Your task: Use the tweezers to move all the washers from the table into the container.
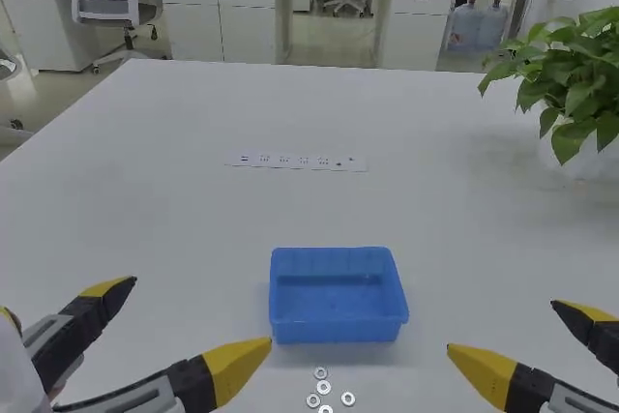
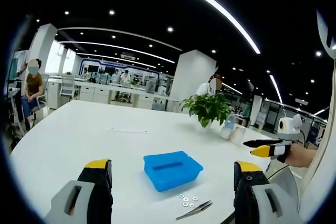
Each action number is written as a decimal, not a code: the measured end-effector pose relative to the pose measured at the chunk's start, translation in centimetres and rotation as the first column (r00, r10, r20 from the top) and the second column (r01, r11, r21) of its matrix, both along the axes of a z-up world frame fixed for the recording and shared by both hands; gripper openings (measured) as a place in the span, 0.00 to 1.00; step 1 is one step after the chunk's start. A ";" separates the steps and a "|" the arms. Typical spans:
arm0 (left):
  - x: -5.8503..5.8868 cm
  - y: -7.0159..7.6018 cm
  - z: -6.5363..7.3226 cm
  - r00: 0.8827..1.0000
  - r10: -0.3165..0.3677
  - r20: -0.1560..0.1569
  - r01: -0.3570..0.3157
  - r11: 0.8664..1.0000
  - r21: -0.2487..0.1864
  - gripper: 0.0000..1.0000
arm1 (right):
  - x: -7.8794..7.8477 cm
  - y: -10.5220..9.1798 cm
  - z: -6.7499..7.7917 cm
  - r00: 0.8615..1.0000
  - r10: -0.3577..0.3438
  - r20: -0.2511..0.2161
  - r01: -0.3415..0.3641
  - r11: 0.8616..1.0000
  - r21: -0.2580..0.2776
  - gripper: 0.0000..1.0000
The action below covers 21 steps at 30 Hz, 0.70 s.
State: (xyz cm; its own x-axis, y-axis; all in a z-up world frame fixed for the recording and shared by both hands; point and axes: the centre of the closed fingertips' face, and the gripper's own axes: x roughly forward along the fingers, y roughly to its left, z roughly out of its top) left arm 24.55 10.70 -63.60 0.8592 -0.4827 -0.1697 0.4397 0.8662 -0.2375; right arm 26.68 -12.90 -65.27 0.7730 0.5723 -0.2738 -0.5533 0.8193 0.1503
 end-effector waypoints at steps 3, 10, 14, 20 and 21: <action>-0.1 0.0 0.0 1.000 0.003 0.000 -0.003 1.000 -0.001 0.99 | 0.1 0.0 0.0 1.000 0.001 0.003 -0.001 1.000 0.002 0.80; -0.2 0.4 -0.1 1.000 0.017 0.000 -0.017 1.000 0.002 0.99 | 0.3 0.0 0.0 1.000 0.005 0.007 -0.005 1.000 0.002 0.78; -0.3 0.5 -0.1 1.000 0.019 -0.002 -0.019 1.000 0.007 0.98 | 0.2 0.3 0.1 1.000 0.010 0.008 -0.010 1.000 0.007 0.78; -0.3 0.4 0.0 1.000 0.014 0.000 -0.014 1.000 0.007 0.96 | 0.0 0.5 0.1 1.000 0.012 0.008 -0.012 1.000 0.009 0.77; -0.3 0.3 0.0 1.000 0.010 -0.002 -0.010 1.000 0.006 0.96 | 0.0 0.5 0.1 1.000 0.010 0.010 -0.010 1.000 0.011 0.77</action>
State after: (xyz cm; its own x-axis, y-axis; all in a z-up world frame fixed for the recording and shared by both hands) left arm 24.20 11.04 -63.58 0.8638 -0.4728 -0.1740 0.4304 0.8720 -0.2331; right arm 26.67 -12.43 -65.15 0.7699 0.5829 -0.2600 -0.5630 0.8121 0.1533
